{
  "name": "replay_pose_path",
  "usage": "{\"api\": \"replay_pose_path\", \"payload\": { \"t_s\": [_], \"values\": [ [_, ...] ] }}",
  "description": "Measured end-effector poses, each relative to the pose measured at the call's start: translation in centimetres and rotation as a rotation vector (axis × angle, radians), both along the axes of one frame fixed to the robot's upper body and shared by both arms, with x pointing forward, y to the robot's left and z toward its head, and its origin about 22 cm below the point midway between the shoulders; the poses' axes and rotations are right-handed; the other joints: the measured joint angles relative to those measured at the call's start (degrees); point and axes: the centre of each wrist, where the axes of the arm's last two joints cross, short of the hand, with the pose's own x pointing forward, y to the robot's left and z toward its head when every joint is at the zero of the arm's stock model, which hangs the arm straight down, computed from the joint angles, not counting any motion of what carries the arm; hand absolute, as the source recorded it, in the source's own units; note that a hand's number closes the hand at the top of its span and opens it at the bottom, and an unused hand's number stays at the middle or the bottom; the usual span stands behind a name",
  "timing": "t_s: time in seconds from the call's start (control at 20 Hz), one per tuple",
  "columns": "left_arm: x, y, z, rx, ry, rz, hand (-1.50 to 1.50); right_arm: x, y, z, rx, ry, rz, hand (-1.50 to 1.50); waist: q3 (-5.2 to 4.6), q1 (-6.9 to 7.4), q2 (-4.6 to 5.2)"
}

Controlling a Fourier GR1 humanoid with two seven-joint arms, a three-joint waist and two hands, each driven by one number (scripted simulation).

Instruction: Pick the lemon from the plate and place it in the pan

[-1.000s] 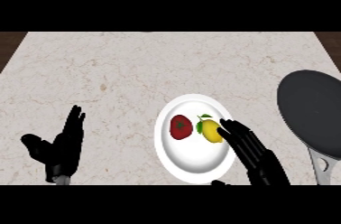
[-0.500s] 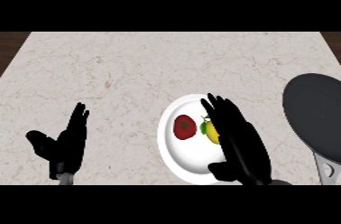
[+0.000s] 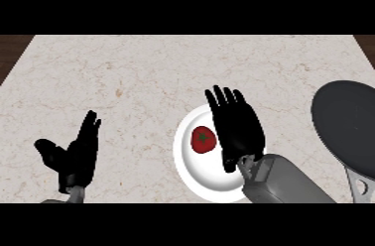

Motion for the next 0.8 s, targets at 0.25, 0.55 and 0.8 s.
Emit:
{"api": "replay_pose_path", "payload": {
  "t_s": [0.25, 0.55, 0.8],
  "values": [
    [-0.6, 0.5, -0.1, -0.003, -0.004, 0.004, 0.00, 2.1, 0.5, -0.3, -0.102, 0.121, -0.029, -1.50, 0.10, -0.12, -0.05],
    [-0.8, 0.6, -0.5, -0.003, -0.019, 0.005, 0.00, 2.6, 0.0, -1.1, -0.159, 0.251, -0.025, -1.50, 0.18, -0.63, -0.16],
    [-0.8, 0.8, -0.2, -0.007, -0.004, 0.007, 0.00, 2.1, -0.9, -2.1, -0.152, 0.257, -0.018, -1.50, 0.16, -0.72, -0.17]
  ]
}}
